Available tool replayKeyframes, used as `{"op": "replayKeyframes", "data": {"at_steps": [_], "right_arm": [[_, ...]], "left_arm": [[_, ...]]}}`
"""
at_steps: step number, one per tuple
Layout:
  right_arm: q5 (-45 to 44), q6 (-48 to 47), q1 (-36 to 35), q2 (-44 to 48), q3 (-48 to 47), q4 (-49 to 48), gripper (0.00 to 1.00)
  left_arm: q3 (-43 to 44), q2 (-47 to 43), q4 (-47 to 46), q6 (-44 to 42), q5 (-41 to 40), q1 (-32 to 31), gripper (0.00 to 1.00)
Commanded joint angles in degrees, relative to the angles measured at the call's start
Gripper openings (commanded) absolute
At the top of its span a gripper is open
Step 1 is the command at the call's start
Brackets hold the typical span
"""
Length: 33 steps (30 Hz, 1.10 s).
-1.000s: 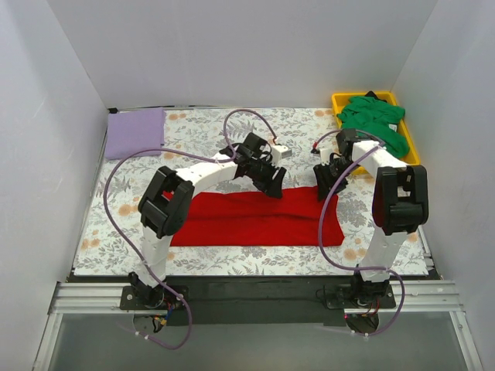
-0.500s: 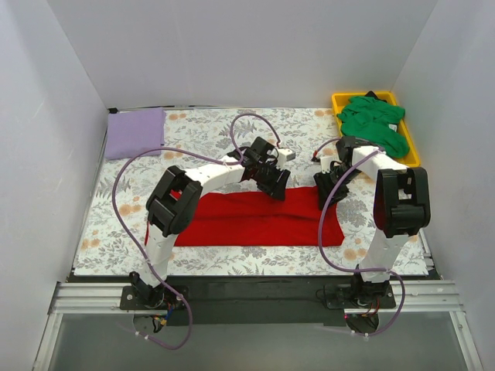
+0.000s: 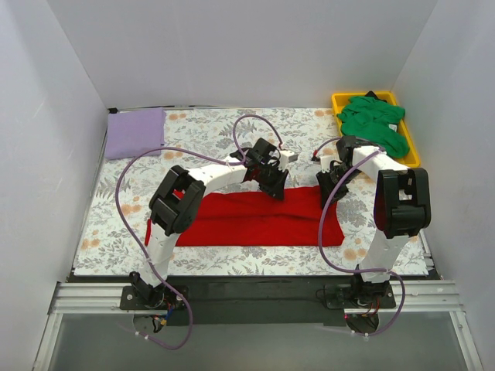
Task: Fold and stack the t-shirts
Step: Fold the tshirt
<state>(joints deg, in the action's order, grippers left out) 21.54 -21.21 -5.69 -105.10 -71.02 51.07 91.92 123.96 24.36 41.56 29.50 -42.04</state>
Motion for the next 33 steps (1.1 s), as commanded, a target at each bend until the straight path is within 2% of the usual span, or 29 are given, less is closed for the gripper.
{"op": "replayKeyframes", "data": {"at_steps": [1, 4, 7, 9, 10, 14, 15, 16, 19, 29, 33], "right_arm": [[2.36, -0.32, 0.07, 1.91, -1.4, 1.93, 0.13], [2.72, -0.76, 0.07, 2.18, -1.66, 2.37, 0.01], [2.72, -0.94, 0.07, 2.44, -1.57, 2.63, 0.01], [3.07, -0.85, 0.07, 2.62, -1.57, 2.72, 0.01], [3.16, -0.67, 0.07, 2.71, -1.57, 2.72, 0.01], [3.16, -0.23, 0.07, 2.53, -1.49, 2.63, 0.02], [3.16, -0.15, 0.07, 2.27, -1.49, 2.72, 0.09], [3.16, -0.06, 0.07, 2.18, -1.49, 2.72, 0.22], [2.9, 0.21, 0.07, 1.74, -1.31, 2.72, 0.31], [1.23, 0.29, 0.07, -0.28, -0.43, 2.28, 0.31], [1.57, 0.47, 0.07, -1.16, -1.04, 2.37, 0.38]], "left_arm": [[1.86, -3.28, -0.37, 0.19, 1.88, -0.41, 0.0], [1.07, -4.86, -0.37, 0.36, 1.97, -0.41, 0.0], [-0.07, -5.92, -0.45, 0.71, 1.1, -0.5, 0.0], [-0.34, -6.01, -0.54, 1.24, -0.66, -0.5, 0.14], [-0.42, -6.01, -0.45, 1.24, -1.28, -0.5, 0.26], [-0.43, -5.4, -0.1, 0.37, -2.86, -0.58, 0.38], [-0.16, -5.14, 0.33, 0.1, -3.21, -0.76, 0.39], [0.01, -4.7, 0.6, -0.51, -3.56, -0.93, 0.4], [0.45, -3.82, 1.13, -1.04, -4.71, -1.38, 0.4], [2.91, -1.0, 2.01, -1.05, -5.5, -1.73, 0.37], [3.88, -0.12, 2.45, -0.96, -5.24, -1.73, 0.37]]}}
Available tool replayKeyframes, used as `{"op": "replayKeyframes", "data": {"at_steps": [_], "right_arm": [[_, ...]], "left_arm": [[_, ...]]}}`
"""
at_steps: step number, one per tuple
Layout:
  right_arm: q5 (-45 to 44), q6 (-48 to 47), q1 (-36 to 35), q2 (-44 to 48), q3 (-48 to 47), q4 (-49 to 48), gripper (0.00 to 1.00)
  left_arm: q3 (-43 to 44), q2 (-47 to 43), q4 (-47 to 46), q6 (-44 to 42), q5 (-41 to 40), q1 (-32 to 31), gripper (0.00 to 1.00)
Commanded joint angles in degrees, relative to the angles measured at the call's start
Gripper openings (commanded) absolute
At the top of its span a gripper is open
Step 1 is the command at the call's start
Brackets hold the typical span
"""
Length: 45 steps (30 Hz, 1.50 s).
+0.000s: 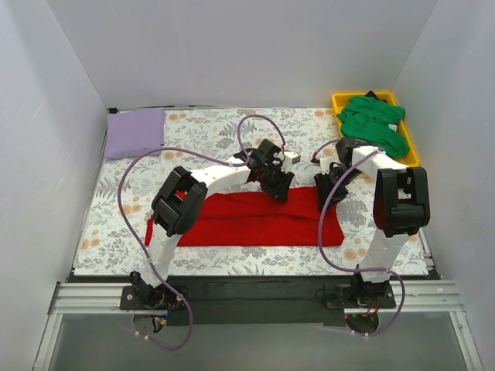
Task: Fold and stack the t-shirts
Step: Fold the tshirt
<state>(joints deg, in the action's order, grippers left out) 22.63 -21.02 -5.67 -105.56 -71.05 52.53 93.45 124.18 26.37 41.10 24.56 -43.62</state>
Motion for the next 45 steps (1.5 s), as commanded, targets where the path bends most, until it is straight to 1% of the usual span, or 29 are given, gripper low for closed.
{"op": "replayKeyframes", "data": {"at_steps": [1, 3, 4, 5, 6, 7, 8, 9, 19, 22, 30, 39, 40, 43, 45], "right_arm": [[0.57, 0.27, 0.05, -0.7, -1.11, 0.9, 0.37], [0.75, 0.27, 0.05, -0.61, -1.29, 1.08, 0.3], [0.75, 0.27, 0.05, -0.53, -1.38, 1.17, 0.21], [0.75, 0.01, 0.05, -0.35, -1.29, 1.17, 0.16], [0.92, -0.16, 0.05, 0.26, -1.2, 1.26, 0.1], [0.92, -0.25, 0.05, 0.7, -1.11, 1.34, 0.02], [0.92, -0.43, 0.05, 1.05, -1.03, 1.34, 0.01], [1.18, -1.04, 0.05, 1.84, -0.85, 1.52, 0.01], [0.48, -5.44, 0.05, 5.27, 2.67, 1.61, 0.01], [0.4, -6.14, -0.04, 6.06, 3.11, 1.78, 0.01], [0.75, -8.25, -0.04, 7.64, 4.33, 2.57, 0.01], [1.62, -9.75, -0.22, 9.32, 5.48, 3.89, 0.01], [1.8, -9.66, -0.22, 9.32, 5.31, 3.98, 0.03], [2.94, -8.7, -0.39, 9.14, 3.81, 3.89, 0.15], [4.08, -8.08, -0.48, 8.79, 2.15, 3.89, 0.17]], "left_arm": [[2.53, -0.17, 0.52, -0.5, -0.12, -0.07, 0.37], [2.79, -0.17, 0.7, -0.67, 0.49, -0.07, 0.27], [2.88, -0.43, 0.87, -0.76, 0.58, -0.15, 0.22], [2.88, -0.69, 0.96, -0.67, 0.67, -0.07, 0.11], [2.27, -1.04, 1.14, -0.67, 1.1, -0.15, 0.08], [1.83, -2.26, 1.14, -0.67, 1.11, -0.15, 0.04], [1.39, -2.88, 1.14, -0.59, 1.11, -0.15, 0.01], [0.25, -3.5, 1.05, -0.58, 1.11, -0.15, 0.0], [-4.59, -11.23, 0.17, 3.19, 2.86, -0.15, 0.0], [-5.29, -12.12, 0.96, 4.16, 3.57, -0.15, 0.0], [-11.7, -14.14, 1.4, 6.27, 6.99, -0.07, 0.0], [-15.22, -12.3, 1.32, 6.8, 8.4, -0.15, 0.0], [-15.31, -12.03, 1.23, 6.71, 8.4, -0.07, 0.0], [-15.49, -11.77, 1.31, 7.32, 9.36, -0.15, 0.0], [-15.93, -12.03, 1.05, 7.59, 9.63, -0.07, 0.0]]}}
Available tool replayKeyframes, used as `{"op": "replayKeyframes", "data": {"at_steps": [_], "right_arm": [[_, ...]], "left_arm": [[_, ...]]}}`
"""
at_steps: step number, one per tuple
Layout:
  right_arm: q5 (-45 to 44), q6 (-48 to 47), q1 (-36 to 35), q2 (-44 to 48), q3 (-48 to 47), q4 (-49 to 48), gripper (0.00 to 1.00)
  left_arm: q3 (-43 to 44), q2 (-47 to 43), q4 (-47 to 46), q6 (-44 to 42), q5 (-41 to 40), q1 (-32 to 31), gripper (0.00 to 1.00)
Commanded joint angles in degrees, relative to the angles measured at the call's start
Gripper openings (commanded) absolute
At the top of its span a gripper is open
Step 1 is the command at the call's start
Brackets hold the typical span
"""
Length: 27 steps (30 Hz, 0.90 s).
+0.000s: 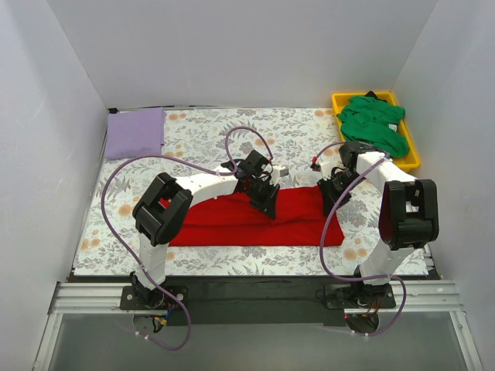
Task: Fold and stack the t-shirts
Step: Fold the tshirt
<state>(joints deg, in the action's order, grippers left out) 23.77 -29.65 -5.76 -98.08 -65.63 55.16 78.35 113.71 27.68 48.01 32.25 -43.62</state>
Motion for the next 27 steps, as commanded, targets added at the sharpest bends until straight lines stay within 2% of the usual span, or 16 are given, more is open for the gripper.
{"op": "replayKeyframes", "data": {"at_steps": [1, 7, 12, 18, 22, 23, 27], "right_arm": [[3.21, 0.82, -0.74, 1.05, -3.89, 1.18, 0.18], [4.79, 3.19, -2.67, -0.09, -6.62, 1.01, 0.17], [5.24, 4.68, -5.22, 0.7, -6.18, 0.22, 0.16], [0.32, 6.45, -10.85, 1.05, -1.62, -4.09, 0.16], [-4.6, 7.06, -12.78, -0.44, -0.47, -6.55, 0.16], [-6.7, 7.06, -12.79, -1.49, -0.38, -8.12, 0.16], [-14.88, 6.97, -14.98, -3.43, 0.06, -13.92, 0.14]], "left_arm": [[-1.09, -1.74, -0.17, 0.68, 2.03, -0.07, 0.0], [-3.72, -2.97, -0.35, 1.21, 2.03, -0.07, 0.03], [-4.52, -3.05, 1.23, -0.02, 2.21, -0.15, 0.2], [-3.55, -9.37, 3.87, -3.01, 5.1, 2.22, 0.29], [-6.18, -16.32, 2.55, -3.27, 8.26, 7.04, 0.35], [-7.32, -17.46, 2.47, -3.1, 10.96, 10.19, 0.38], [-8.73, -20.54, 3.08, -1.7, 18.63, 21.0, 0.4]]}}
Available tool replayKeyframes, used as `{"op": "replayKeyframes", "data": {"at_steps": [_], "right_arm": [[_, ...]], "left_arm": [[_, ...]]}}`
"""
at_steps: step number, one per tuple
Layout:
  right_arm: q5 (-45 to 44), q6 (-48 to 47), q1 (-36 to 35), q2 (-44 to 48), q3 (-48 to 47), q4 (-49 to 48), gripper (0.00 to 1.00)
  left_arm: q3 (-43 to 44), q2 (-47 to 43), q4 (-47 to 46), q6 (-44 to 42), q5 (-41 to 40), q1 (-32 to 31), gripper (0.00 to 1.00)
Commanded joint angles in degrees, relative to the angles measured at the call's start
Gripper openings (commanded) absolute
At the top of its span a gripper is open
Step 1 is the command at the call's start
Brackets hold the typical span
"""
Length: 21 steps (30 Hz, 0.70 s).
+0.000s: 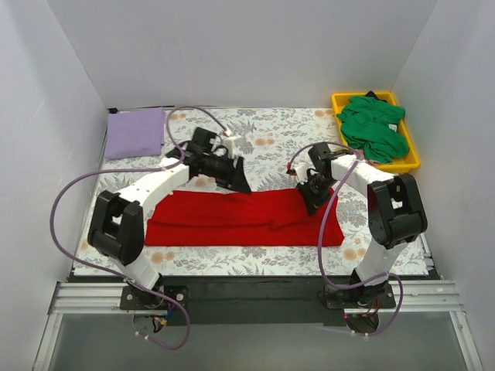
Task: Fold and stack the t-shirts
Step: Fold the tshirt
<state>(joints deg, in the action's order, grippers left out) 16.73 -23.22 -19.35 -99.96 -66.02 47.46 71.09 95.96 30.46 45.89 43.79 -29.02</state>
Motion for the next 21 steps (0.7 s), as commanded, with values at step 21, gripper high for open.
{"op": "replayKeyframes", "data": {"at_steps": [21], "right_arm": [[-30.37, -12.11, -2.88, -37.44, -61.15, -28.89, 0.21]], "left_arm": [[5.12, -2.36, 15.6, -28.38, -8.44, 31.13, 0.35]]}}
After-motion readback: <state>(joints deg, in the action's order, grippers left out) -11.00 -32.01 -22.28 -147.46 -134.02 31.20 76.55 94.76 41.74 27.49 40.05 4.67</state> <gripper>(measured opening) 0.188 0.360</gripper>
